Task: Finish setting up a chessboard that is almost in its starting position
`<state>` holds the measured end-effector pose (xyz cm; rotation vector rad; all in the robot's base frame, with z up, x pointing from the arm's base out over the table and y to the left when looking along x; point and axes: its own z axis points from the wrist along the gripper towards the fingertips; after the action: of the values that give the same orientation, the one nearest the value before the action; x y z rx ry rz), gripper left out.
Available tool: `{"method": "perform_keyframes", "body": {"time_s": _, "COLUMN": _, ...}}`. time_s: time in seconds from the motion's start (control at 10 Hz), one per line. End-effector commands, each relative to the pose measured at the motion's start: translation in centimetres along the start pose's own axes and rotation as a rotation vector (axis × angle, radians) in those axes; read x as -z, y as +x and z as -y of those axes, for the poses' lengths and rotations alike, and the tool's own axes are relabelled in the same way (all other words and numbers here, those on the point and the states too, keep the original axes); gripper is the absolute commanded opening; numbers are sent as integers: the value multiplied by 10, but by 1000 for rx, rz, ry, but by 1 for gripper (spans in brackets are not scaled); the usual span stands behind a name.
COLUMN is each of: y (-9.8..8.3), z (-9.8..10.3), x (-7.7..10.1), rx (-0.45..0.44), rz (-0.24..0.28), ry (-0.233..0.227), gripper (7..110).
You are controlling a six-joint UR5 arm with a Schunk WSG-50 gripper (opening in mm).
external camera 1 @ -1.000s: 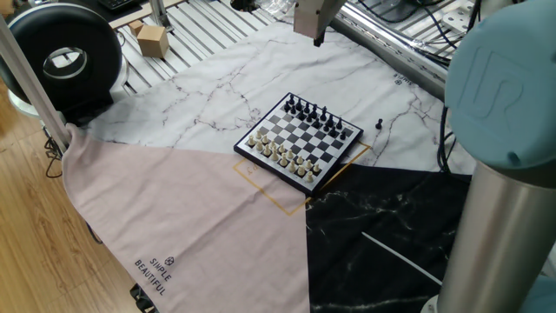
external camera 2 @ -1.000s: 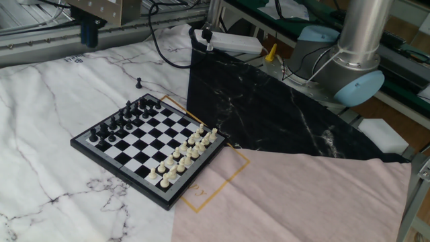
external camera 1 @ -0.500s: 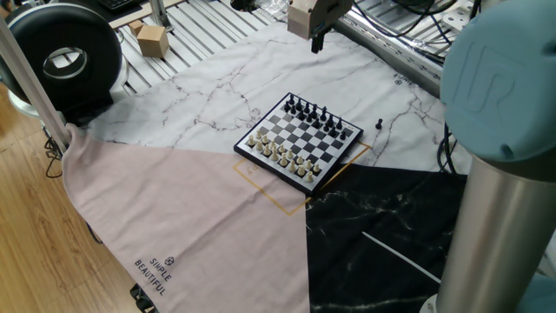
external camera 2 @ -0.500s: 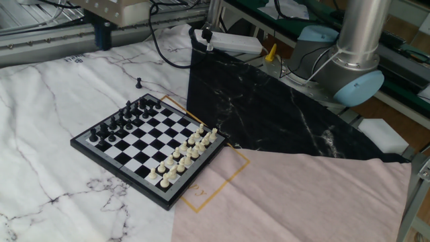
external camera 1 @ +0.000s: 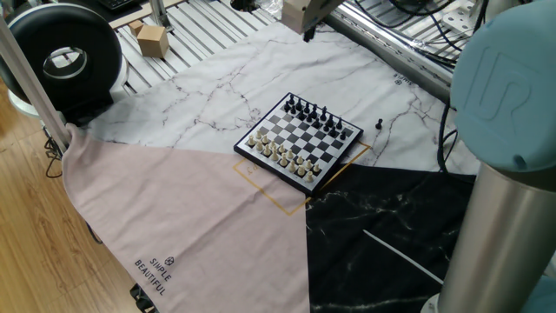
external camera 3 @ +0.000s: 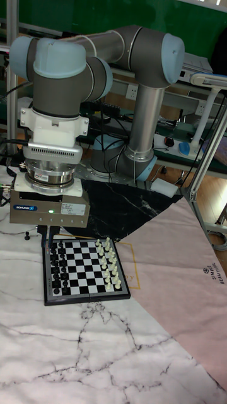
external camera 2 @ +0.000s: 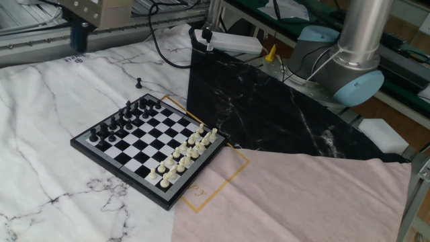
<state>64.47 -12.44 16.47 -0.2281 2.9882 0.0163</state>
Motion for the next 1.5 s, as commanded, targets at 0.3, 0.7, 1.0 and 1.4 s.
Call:
{"method": "perform_keyframes", "body": {"time_s": 0.3, "y": -16, "z": -6, "x": 2, "rx": 77, "rz": 68, "ry": -25, "gripper": 7}}
{"method": "perform_keyframes", "body": {"time_s": 0.7, "y": 44, "z": 18, "x": -10, "rx": 48, "rz": -80, "ry": 24, "gripper": 7}}
{"method": "perform_keyframes", "body": {"time_s": 1.0, "y": 68, "z": 27, "x": -24, "rx": 13, "rz": -84, "ry": -18, "gripper": 7}}
{"method": "perform_keyframes", "body": {"time_s": 1.4, "y": 99, "z": 35, "x": -47, "rx": 14, "rz": -113, "ry": -6, "gripper": 7}}
